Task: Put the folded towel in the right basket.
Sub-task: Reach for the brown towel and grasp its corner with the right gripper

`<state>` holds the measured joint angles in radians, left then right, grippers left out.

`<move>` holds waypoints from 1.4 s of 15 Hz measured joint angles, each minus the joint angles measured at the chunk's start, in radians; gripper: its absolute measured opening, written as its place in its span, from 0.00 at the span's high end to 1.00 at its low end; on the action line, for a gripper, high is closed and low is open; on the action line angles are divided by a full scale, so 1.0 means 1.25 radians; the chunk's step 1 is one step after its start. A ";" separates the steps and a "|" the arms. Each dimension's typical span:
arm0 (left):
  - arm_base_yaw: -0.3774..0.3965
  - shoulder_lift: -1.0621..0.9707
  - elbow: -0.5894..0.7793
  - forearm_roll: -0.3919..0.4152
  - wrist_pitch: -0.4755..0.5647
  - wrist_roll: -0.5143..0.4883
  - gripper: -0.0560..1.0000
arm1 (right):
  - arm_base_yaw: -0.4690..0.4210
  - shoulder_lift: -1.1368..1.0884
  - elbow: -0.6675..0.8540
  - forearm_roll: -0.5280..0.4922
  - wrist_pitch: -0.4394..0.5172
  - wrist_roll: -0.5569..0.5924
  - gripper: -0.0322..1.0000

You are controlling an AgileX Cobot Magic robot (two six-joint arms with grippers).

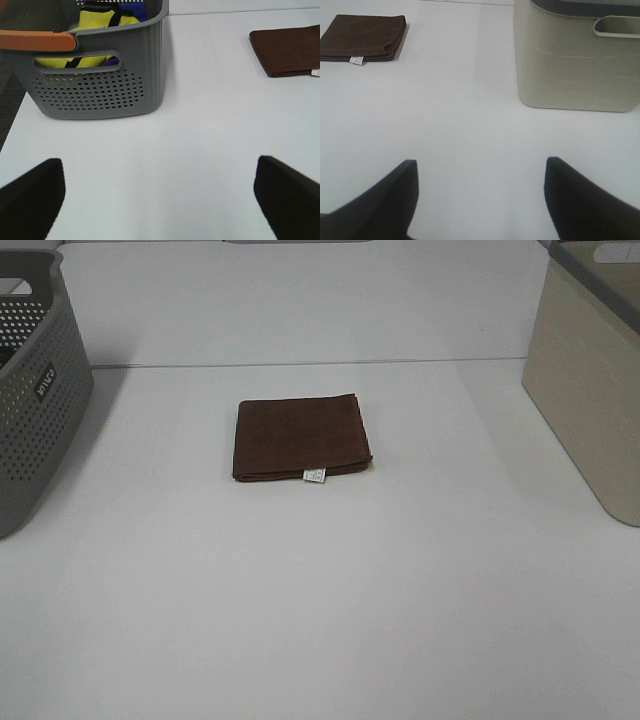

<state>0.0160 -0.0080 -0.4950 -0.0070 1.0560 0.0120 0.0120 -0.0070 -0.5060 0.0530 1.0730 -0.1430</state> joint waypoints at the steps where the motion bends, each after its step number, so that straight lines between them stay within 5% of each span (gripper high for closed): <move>1: 0.000 0.000 0.000 0.000 0.000 0.000 0.02 | 0.000 0.000 0.000 0.000 0.000 0.000 0.31; 21: 0.000 0.000 0.000 0.000 0.000 0.000 0.02 | 0.000 0.000 0.000 0.000 0.000 0.000 0.31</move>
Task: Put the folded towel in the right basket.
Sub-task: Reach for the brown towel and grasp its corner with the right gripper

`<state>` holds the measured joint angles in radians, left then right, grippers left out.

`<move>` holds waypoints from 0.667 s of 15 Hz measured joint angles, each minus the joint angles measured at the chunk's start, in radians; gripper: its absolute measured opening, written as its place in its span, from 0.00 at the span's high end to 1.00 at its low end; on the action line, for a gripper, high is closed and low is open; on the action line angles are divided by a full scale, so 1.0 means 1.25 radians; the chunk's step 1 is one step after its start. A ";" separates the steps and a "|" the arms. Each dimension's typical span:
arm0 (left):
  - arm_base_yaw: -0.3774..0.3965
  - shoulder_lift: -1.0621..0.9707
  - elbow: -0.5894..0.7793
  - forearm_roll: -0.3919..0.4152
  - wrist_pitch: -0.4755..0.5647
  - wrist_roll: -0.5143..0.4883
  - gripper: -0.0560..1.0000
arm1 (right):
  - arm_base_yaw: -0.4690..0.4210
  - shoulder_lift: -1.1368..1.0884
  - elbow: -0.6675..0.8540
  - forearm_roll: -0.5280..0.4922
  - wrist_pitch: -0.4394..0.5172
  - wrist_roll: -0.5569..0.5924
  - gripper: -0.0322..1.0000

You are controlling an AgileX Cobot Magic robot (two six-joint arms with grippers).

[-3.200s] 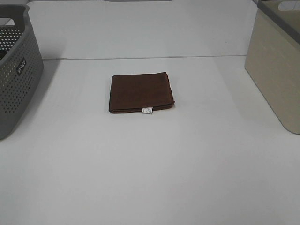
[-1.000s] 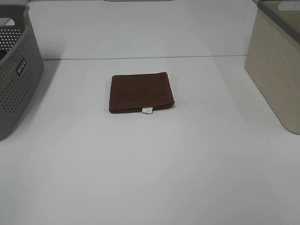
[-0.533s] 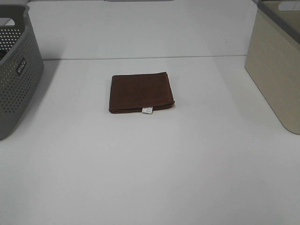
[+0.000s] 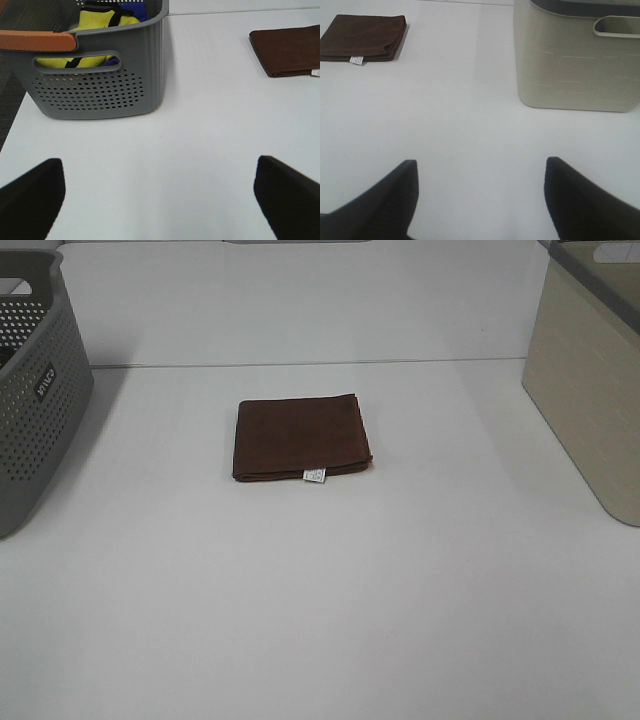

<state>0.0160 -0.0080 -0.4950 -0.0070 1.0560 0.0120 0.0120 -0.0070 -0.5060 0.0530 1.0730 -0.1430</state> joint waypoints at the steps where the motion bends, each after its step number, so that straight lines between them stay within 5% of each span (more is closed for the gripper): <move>1: 0.000 0.000 0.000 0.000 0.000 0.000 0.02 | 0.000 0.000 0.000 0.000 0.000 0.000 0.31; 10: 0.000 0.000 0.000 0.000 0.000 0.000 0.02 | 0.000 0.000 0.000 0.000 0.000 0.000 0.31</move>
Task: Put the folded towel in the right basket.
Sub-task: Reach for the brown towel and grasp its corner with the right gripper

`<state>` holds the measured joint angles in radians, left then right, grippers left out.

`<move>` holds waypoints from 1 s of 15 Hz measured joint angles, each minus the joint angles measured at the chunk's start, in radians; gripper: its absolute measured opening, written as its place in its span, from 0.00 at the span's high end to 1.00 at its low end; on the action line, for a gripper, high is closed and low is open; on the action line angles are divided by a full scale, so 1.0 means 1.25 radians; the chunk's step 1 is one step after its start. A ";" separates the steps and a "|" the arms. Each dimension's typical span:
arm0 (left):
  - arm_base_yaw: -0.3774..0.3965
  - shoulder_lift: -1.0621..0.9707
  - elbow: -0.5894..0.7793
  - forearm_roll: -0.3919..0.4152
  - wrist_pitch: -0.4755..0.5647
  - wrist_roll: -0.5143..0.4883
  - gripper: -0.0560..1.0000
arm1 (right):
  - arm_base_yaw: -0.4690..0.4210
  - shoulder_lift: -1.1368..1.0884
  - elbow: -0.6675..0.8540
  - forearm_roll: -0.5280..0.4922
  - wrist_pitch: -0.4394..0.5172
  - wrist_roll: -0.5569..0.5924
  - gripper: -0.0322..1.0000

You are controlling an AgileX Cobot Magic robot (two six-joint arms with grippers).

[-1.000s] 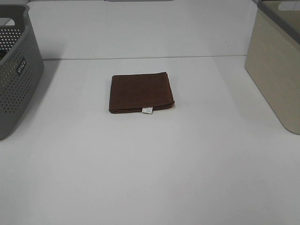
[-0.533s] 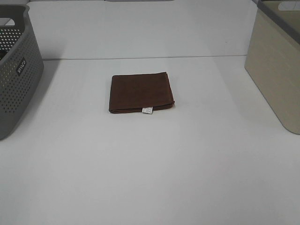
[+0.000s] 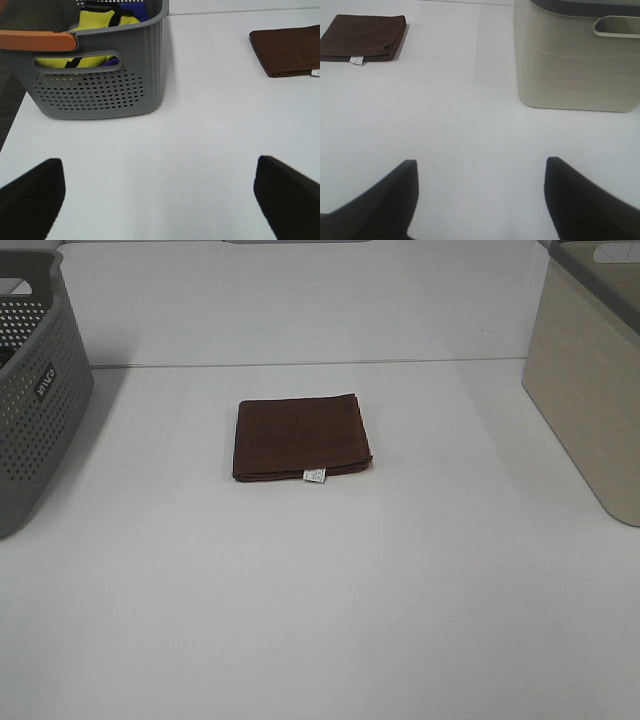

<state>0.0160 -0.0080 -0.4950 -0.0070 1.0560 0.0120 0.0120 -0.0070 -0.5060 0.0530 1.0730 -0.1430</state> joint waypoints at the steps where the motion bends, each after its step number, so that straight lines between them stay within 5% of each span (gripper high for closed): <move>1: 0.000 0.000 0.000 0.000 0.000 0.000 0.02 | 0.000 0.000 0.000 0.000 0.000 0.000 0.31; 6: 0.000 0.000 0.000 0.000 0.000 0.000 0.02 | 0.000 0.041 -0.006 0.000 -0.017 0.000 0.31; 10: 0.000 0.000 0.000 0.000 0.000 0.000 0.02 | 0.000 0.341 -0.089 0.033 -0.216 0.000 0.31; 15: 0.000 0.000 0.000 0.000 0.000 0.000 0.02 | 0.000 0.658 -0.298 0.072 -0.258 -0.022 0.31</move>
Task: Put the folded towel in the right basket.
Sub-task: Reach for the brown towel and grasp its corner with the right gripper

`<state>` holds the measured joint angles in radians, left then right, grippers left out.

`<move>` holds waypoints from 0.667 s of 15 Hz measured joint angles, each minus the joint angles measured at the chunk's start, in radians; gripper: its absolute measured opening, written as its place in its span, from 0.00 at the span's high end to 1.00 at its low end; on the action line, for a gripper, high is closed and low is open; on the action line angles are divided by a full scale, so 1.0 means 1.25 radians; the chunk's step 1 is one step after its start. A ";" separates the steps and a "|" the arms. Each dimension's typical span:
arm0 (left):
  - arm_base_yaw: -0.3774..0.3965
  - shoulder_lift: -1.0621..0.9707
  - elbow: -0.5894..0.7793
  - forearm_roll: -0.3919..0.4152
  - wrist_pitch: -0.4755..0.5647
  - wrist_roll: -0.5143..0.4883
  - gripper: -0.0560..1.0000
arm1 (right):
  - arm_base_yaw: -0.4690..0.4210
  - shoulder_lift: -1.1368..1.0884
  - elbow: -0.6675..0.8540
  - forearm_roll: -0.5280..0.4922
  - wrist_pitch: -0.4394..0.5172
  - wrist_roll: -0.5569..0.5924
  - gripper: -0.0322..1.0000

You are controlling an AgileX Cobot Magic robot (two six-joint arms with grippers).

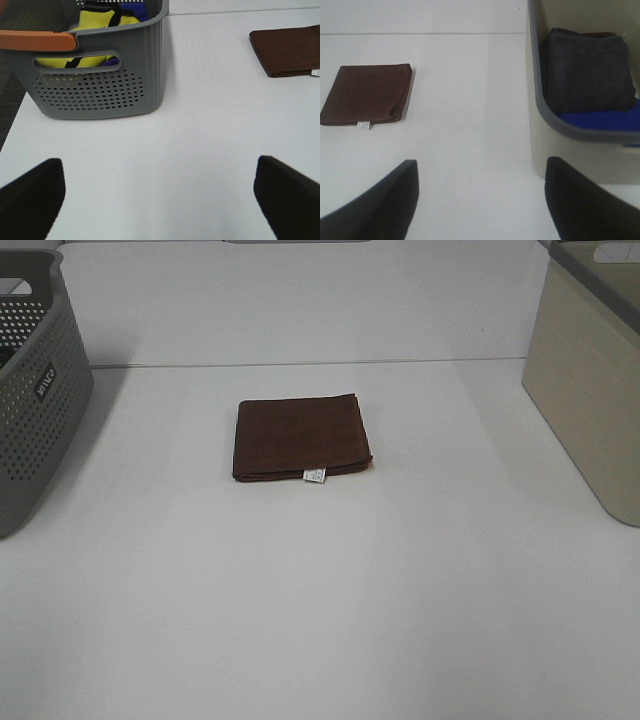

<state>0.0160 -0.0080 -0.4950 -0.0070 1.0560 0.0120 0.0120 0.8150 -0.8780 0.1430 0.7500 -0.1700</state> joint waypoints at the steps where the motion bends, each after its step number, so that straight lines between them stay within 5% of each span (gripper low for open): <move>1: 0.000 0.000 0.000 0.000 0.000 0.000 0.02 | 0.000 0.063 -0.060 0.006 0.000 -0.011 0.31; 10: 0.000 0.000 0.000 0.000 0.000 0.000 0.02 | 0.023 0.641 -0.547 0.172 0.091 -0.147 0.31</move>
<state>0.0160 -0.0080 -0.4950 -0.0070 1.0560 0.0120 0.0410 1.6160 -1.5620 0.3580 0.8640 -0.3540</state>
